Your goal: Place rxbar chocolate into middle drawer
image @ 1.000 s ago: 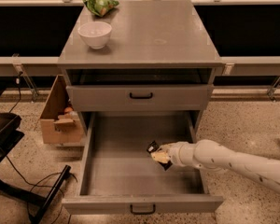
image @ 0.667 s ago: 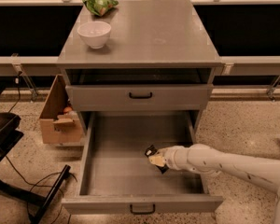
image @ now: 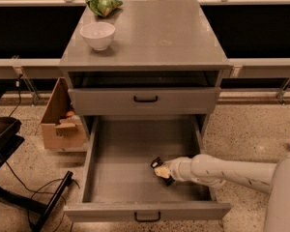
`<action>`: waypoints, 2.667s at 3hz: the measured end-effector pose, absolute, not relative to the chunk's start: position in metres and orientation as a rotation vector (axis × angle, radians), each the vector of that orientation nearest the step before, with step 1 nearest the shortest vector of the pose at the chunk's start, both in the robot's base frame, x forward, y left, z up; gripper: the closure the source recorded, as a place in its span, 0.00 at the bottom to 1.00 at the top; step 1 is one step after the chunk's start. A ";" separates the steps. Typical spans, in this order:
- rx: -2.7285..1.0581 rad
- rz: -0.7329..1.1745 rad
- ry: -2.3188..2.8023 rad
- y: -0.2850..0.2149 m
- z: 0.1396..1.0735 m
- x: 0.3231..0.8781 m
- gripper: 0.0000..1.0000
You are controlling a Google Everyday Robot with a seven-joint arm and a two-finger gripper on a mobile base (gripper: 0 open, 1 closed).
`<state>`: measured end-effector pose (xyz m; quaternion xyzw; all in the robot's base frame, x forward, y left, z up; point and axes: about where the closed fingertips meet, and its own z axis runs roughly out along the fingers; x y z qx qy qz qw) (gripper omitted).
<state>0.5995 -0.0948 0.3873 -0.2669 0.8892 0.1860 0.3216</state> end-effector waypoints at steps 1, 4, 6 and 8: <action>-0.701 0.489 2.335 -0.095 0.387 0.600 0.62; -0.701 0.489 2.335 -0.095 0.387 0.600 0.00; -0.782 0.536 2.312 -0.108 0.414 0.588 0.00; -1.121 0.416 2.281 -0.173 0.525 0.555 0.00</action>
Offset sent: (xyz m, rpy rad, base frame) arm 0.0000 0.0000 0.0000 0.0000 0.0000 0.0000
